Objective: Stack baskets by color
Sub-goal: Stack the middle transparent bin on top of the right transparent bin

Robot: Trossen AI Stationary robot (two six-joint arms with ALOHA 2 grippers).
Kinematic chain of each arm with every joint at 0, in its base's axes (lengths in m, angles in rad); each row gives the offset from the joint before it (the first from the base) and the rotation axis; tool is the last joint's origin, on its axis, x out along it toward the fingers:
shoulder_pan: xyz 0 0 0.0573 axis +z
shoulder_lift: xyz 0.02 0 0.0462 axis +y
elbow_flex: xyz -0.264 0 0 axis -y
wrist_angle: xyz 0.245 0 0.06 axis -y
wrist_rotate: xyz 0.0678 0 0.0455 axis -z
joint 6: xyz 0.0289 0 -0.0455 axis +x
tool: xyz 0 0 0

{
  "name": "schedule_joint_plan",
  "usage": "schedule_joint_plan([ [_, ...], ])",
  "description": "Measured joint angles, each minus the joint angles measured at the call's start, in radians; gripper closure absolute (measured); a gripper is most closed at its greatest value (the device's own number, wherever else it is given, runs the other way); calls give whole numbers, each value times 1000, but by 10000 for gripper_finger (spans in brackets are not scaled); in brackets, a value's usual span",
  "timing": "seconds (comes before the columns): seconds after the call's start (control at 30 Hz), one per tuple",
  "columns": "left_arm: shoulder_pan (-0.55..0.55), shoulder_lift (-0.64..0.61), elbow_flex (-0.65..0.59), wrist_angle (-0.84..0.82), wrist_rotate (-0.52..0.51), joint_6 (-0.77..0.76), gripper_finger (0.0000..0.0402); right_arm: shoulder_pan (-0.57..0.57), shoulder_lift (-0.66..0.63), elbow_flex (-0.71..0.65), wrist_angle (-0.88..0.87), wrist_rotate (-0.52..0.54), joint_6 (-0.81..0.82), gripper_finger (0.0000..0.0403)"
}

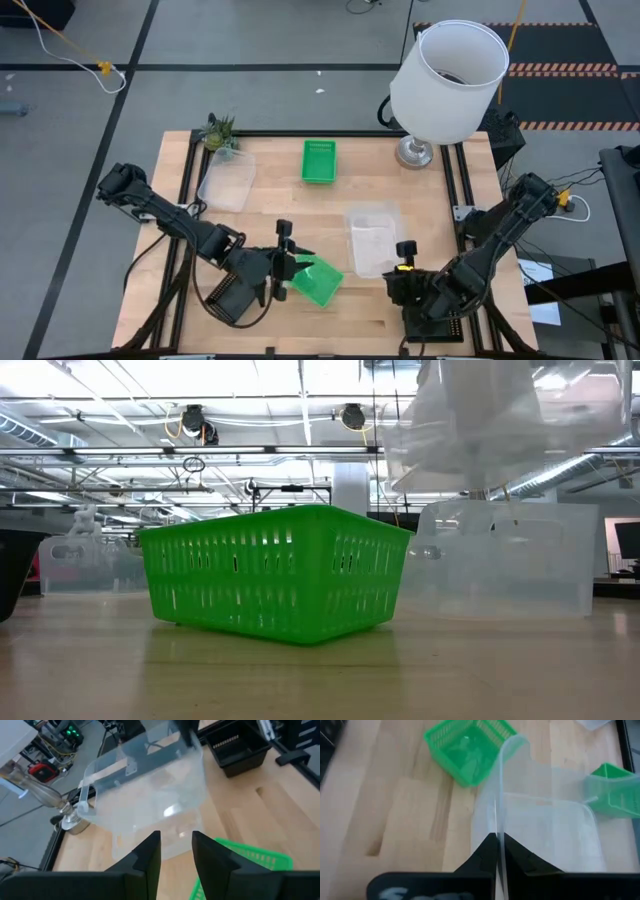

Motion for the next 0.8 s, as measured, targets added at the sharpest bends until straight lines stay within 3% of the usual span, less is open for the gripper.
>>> schedule_joint_plan([
  [0.4,-6,0,-18,23,-24,-31,295,-77,0,-98,56,0,-23,399],
  [0.8,-6,0,-44,44,-24,-42,295,-62,0,-114,145,-16,-104,399],
])
